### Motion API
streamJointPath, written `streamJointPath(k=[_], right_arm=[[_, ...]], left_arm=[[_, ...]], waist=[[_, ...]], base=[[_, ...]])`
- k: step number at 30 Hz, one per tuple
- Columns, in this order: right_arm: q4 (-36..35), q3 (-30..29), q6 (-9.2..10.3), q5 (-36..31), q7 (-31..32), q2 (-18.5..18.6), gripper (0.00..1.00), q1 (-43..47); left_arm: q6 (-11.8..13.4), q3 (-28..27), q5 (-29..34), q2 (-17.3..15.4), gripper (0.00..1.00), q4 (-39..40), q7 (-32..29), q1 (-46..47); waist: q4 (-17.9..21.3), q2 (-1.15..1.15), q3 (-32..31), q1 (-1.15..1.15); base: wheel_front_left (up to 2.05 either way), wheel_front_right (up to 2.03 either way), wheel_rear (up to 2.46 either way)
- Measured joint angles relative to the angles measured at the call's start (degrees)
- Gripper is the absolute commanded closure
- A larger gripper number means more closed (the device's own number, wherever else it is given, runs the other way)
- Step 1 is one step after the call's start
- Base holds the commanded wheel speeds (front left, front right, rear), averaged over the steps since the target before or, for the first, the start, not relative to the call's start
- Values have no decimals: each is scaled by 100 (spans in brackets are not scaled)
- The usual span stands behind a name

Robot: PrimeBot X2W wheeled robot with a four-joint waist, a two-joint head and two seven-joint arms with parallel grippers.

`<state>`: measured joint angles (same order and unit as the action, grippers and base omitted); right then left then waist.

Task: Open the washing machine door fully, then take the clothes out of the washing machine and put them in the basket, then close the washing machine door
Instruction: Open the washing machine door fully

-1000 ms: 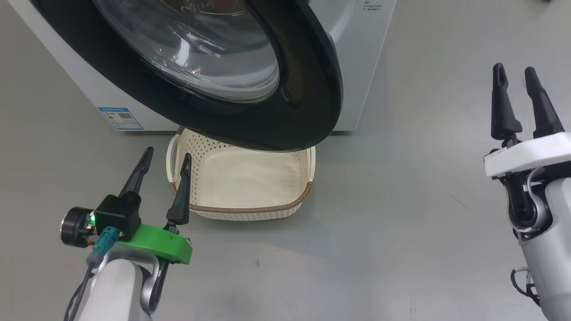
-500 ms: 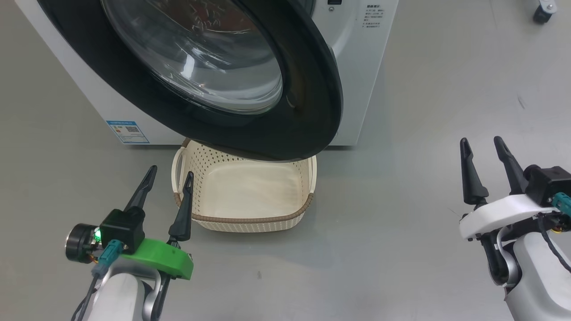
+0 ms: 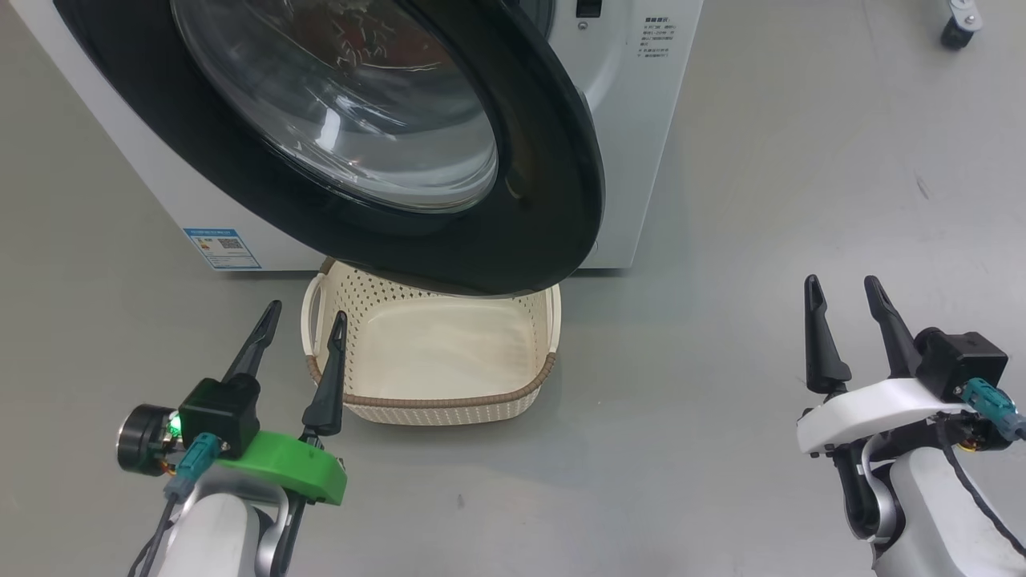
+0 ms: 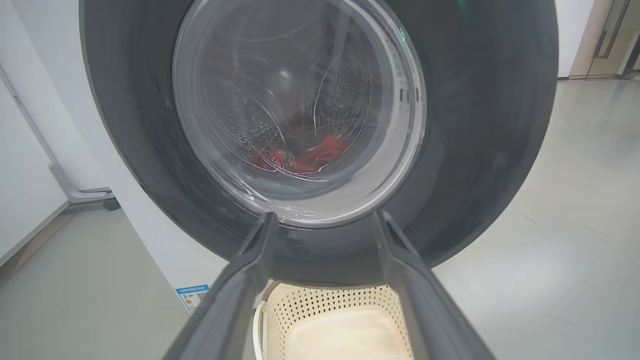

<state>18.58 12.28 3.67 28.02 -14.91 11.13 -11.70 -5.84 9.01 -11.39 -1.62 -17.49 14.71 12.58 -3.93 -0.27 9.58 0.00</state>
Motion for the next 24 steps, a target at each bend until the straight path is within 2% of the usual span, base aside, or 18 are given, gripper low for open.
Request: streamJointPath(k=[11,24], right_arm=[[-5,60,53,-365,1,-26,0,186],[-23,-38,54,-392,3,-82,0,224]], left_arm=[[-1,-8,30,-1,0,0,0,-30],[-1,-4,30,-1,0,0,-1,-65]], waist=[[76,0,-9,0],[93,0,-50,0]], base=[[0,0,0],[0,0,0]])
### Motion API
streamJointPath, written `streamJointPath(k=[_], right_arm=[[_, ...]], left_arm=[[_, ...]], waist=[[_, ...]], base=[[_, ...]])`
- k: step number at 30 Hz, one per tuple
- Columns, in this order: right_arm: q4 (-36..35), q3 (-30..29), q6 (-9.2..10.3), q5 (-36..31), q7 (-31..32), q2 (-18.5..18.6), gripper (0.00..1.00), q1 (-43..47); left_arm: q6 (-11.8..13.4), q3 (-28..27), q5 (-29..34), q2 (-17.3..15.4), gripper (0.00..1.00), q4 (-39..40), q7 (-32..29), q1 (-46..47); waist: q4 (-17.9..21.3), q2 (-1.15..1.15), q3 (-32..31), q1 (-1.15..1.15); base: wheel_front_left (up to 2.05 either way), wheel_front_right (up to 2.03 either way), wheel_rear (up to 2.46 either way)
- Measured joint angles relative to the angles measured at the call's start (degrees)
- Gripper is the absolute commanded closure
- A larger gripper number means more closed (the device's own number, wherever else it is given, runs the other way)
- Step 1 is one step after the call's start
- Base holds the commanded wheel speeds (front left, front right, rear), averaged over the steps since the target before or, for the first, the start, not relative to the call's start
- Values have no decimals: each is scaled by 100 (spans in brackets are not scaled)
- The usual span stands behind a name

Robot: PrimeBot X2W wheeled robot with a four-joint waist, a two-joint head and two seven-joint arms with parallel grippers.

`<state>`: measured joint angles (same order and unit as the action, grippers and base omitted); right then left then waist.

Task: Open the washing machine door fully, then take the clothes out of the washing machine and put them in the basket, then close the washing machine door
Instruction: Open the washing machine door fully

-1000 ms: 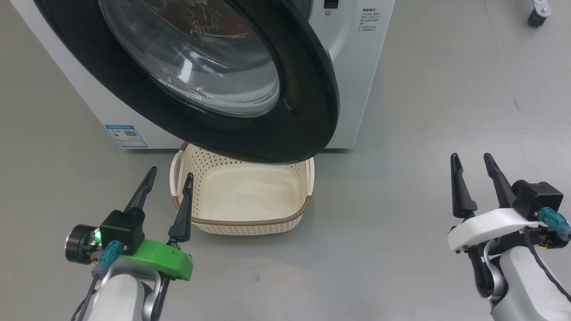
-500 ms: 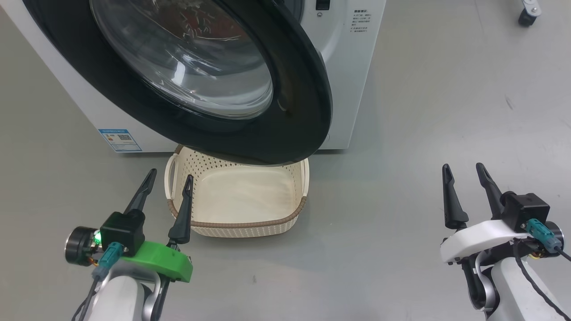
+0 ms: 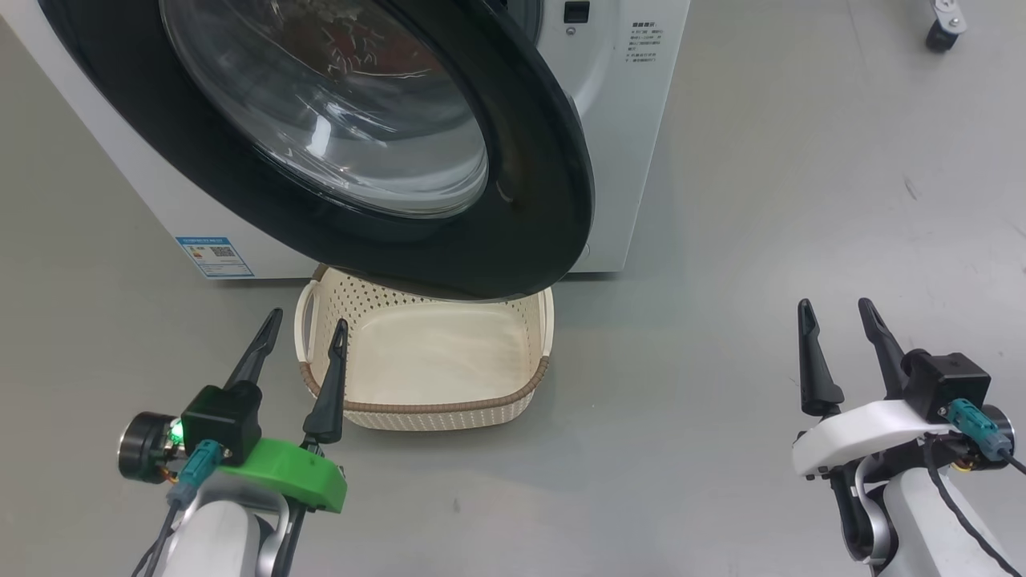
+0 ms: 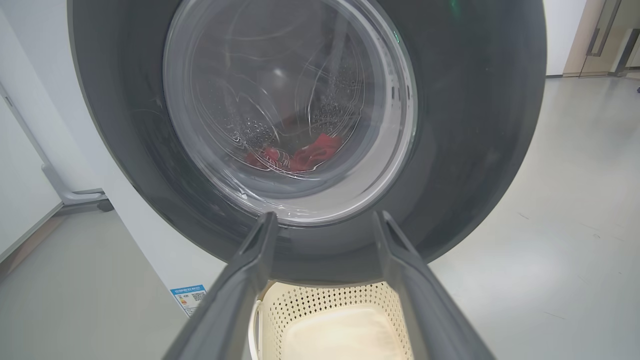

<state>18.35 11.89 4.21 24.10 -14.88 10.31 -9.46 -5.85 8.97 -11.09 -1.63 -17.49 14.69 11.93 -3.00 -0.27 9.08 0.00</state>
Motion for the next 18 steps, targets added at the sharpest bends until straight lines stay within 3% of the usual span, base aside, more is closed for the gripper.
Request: streamJointPath(k=[6,7,8,9,18], right_arm=[[2,-54,-2,0,0,-80,0,62],[2,-57,-3,0,0,-86,22,62],[2,-64,-4,0,0,-89,64,63],[2,-74,-4,0,0,-90,100,64],[47,-114,-88,2,0,-114,100,133]], left_arm=[[0,0,0,0,0,-3,0,-27],[0,0,0,0,0,-3,1,-29],[0,0,0,0,0,-4,1,-29],[0,0,0,0,0,-7,1,-30],[0,1,0,-1,0,-20,1,-52]], waist=[[2,0,-18,0],[2,0,-21,0],[3,0,-23,0],[3,0,-26,0],[-6,0,-44,0]], base=[[0,0,0],[0,0,0],[0,0,0],[0,0,0],[0,0,0]])
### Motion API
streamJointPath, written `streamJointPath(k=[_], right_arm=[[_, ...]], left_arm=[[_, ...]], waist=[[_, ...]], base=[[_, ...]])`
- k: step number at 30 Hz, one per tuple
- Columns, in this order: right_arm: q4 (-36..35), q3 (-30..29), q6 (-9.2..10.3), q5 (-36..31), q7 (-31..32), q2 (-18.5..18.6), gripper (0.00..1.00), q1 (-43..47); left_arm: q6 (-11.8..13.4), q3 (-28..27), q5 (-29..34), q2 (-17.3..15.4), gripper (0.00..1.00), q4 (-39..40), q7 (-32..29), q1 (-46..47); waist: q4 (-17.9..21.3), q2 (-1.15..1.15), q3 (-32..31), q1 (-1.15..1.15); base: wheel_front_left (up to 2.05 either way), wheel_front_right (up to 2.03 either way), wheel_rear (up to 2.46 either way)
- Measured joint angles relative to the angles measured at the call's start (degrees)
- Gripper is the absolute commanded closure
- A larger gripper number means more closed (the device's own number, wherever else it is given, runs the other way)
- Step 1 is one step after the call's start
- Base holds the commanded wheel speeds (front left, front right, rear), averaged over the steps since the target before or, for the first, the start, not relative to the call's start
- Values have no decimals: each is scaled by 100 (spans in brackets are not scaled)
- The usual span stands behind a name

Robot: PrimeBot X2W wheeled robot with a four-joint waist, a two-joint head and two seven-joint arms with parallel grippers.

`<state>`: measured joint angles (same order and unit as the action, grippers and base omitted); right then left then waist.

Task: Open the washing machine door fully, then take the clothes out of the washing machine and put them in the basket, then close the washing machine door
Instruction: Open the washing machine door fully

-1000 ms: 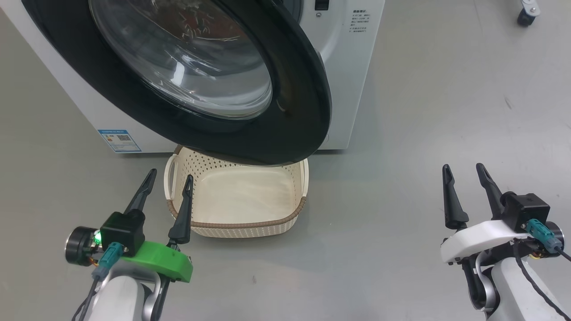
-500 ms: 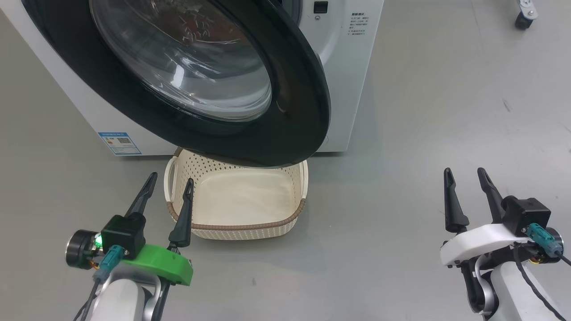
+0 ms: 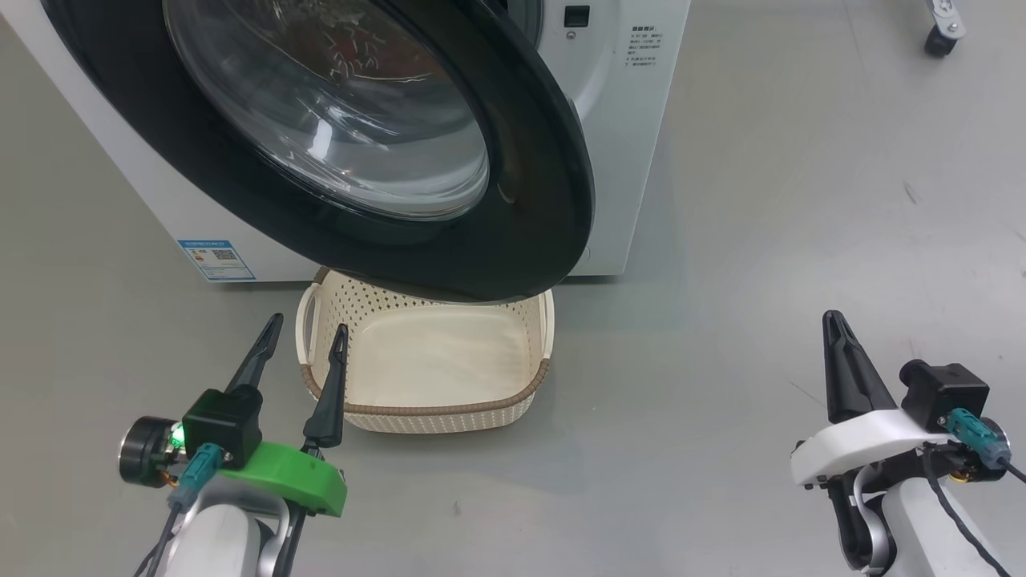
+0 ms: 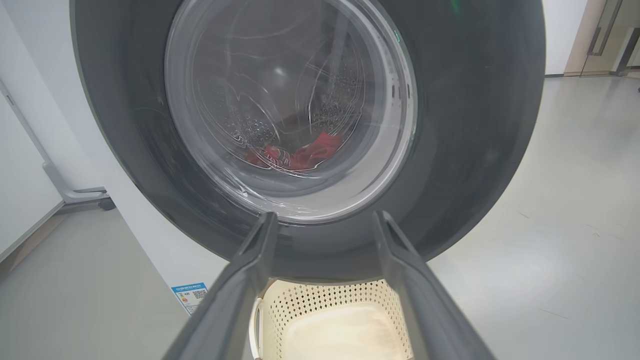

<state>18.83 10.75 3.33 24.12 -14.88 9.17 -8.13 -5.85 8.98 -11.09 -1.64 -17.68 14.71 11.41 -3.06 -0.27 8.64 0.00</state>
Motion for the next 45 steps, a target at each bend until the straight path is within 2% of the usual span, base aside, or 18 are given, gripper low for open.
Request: streamJointPath(k=[10,13,18,19,23,28,33,40,45], right_arm=[[43,-226,-237,470,0,-190,100,-16],[36,-372,-416,854,0,-293,100,-82],[-9,-636,-891,1974,256,-593,100,-342],[-22,-686,-927,2209,324,-613,100,-408],[-96,-903,-984,3174,699,-627,100,-738],[-218,-1055,-1028,4541,1428,-638,100,-1228],[-274,-1127,-1027,5616,2157,-633,100,-1661],[-270,-984,-1026,6424,3063,-611,100,-2125],[-170,-834,-962,6685,3607,-598,100,-2442]], left_arm=[[0,18,0,-1,0,12,-1,-2],[0,26,0,-1,0,32,-1,-1],[1,22,-9,-3,0,44,0,1],[1,23,-10,-3,0,49,0,2],[3,21,-44,-3,0,66,-1,8],[7,52,-54,-3,0,76,-1,44],[7,107,-110,-3,0,81,0,148],[18,160,-110,-3,0,88,0,195],[19,207,-172,-2,0,98,-1,282]], waist=[[-19,0,60,0],[-29,0,110,0],[-51,0,216,0],[-57,0,237,0],[-89,0,324,0],[-156,0,444,0],[-294,0,536,0],[-482,0,661,0],[-630,0,777,0]], base=[[0,0,0],[0,0,0],[0,0,0],[0,0,0],[0,0,0],[0,0,0],[0,0,0],[0,0,0],[0,0,0]])
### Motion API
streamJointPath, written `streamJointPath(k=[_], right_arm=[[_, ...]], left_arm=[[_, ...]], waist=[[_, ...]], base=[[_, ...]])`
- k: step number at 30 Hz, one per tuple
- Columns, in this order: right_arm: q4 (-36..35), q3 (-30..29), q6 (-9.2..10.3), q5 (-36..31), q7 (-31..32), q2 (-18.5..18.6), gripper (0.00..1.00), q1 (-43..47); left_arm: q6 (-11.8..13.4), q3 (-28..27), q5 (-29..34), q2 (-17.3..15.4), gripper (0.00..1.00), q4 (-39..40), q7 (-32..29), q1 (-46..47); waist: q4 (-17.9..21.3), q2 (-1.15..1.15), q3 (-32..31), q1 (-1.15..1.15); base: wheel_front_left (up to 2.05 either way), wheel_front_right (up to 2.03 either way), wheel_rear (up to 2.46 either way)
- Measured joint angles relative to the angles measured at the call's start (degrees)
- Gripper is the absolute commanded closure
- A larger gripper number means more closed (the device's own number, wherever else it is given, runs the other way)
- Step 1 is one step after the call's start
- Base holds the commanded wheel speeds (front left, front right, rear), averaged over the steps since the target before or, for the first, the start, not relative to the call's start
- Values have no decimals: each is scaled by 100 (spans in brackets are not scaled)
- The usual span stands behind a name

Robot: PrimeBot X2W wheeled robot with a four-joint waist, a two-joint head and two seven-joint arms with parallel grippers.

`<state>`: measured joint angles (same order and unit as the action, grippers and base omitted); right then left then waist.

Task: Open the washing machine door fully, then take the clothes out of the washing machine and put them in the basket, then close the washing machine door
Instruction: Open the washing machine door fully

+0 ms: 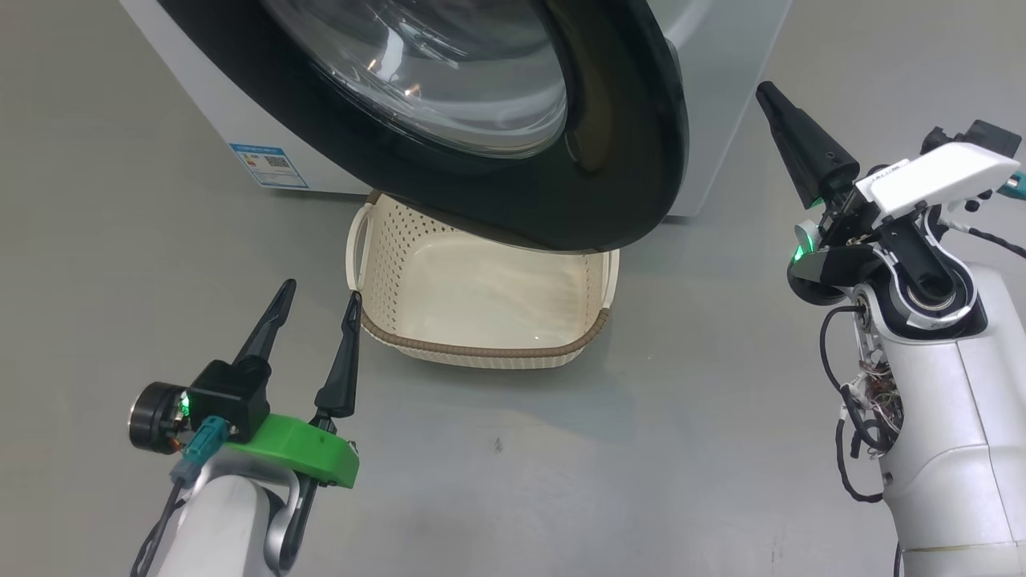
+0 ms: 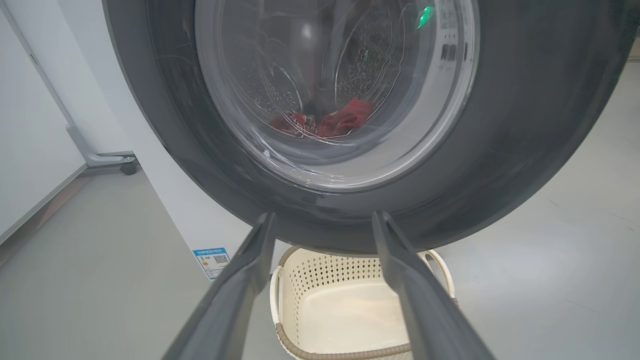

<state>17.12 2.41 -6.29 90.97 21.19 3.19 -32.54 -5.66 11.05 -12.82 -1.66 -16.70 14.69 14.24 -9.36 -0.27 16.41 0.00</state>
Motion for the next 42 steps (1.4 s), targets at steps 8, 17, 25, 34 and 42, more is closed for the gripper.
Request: streamJointPath(k=[8,17,25,34,42], right_arm=[[323,85,243,147,588,40,100,-360],[682,138,428,247,1011,158,100,-592],[869,153,485,377,1303,243,100,-692],[1012,309,442,487,1699,238,100,-672],[980,547,382,639,2075,198,100,-533]], left_arm=[[9,86,-80,1,0,7,1,93],[82,111,-174,1,0,9,0,108],[132,123,-179,1,0,12,0,108],[133,138,-177,1,0,15,1,105],[133,140,-174,1,0,4,1,104]], waist=[[-231,0,123,0],[-403,0,120,0],[-419,0,93,0],[-380,0,-13,0],[-324,0,-76,0]], base=[[0,0,0],[0,0,0],[0,0,0],[0,0,0],[0,0,0]])
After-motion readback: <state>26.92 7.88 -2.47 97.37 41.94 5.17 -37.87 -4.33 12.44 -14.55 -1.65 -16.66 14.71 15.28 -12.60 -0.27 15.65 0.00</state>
